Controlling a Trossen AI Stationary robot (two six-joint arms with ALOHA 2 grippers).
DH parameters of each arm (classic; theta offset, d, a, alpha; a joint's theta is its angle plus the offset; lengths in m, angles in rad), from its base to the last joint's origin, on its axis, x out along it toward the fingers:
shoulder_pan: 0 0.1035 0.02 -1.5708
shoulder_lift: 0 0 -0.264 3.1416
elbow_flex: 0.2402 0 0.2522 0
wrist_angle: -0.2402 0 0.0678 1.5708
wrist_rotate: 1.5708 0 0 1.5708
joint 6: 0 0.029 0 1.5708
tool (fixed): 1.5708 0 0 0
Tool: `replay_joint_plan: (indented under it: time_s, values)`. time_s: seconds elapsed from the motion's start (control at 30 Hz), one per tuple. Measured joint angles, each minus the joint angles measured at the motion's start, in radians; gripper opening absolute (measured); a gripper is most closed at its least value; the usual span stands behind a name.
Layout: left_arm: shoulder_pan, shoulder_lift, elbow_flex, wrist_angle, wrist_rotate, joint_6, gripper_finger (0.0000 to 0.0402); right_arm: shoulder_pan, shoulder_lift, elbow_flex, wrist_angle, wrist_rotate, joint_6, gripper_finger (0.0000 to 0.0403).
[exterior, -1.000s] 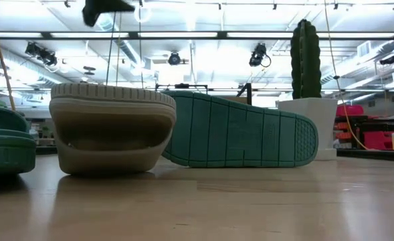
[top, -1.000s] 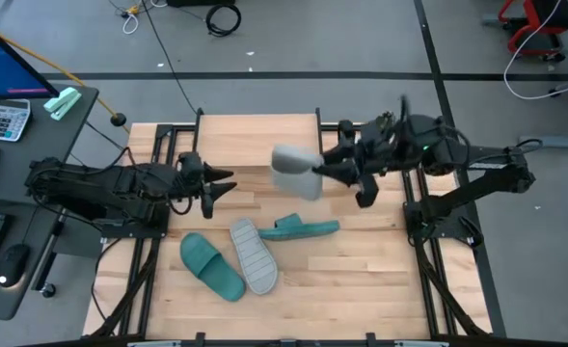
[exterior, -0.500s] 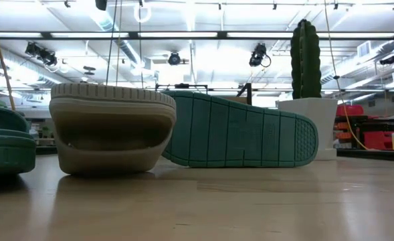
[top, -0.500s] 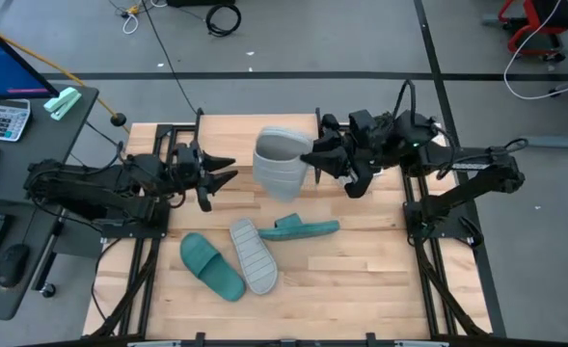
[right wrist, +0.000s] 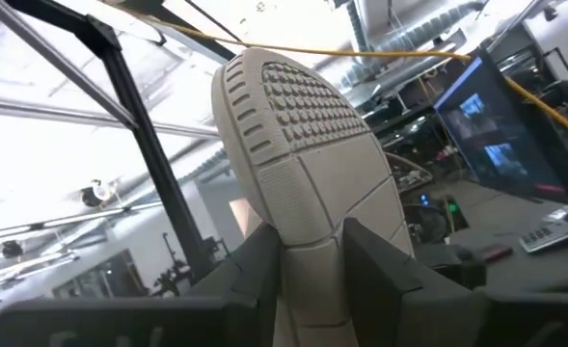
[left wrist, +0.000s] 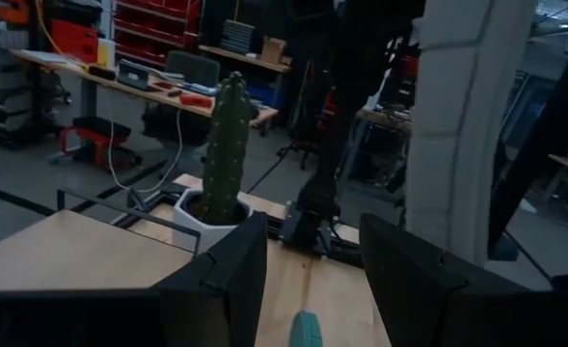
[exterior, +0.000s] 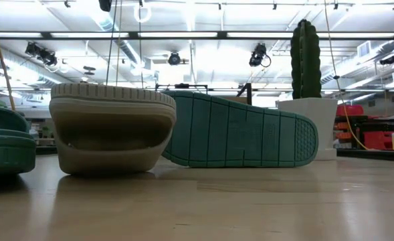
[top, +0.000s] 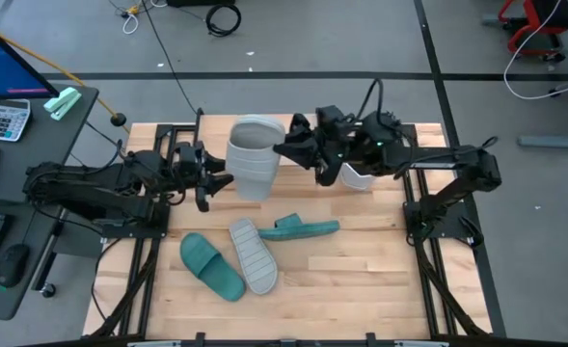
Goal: Pick and place slides into the shelf
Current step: Put the right gray slipper on the shelf
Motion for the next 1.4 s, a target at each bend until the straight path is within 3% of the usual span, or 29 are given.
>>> replay_joint_plan:
  time_s: [0.53, 0.73, 1.07, 1.4]
  values:
    - [-0.006, -0.017, 0.000, -0.064, 0.080, -0.036, 0.0175, -0.030, 0.015, 0.000, 0.024, -0.054, 0.007, 0.0096]
    - [-0.006, -0.082, -0.001, -0.151, 0.082, -0.093, 0.0210, -0.028, -0.005, 0.000, -0.021, -0.108, 0.016, 0.0096]
    - [-0.006, -0.103, -0.001, -0.134, 0.132, -0.219, 0.0284, -0.051, 0.019, 0.000, -0.016, -0.088, -0.005, 0.0096]
    - [0.011, -0.044, -0.001, -0.130, 0.158, -0.249, 0.0302, -0.061, 0.069, -0.001, 0.069, -0.082, 0.018, 0.0096]
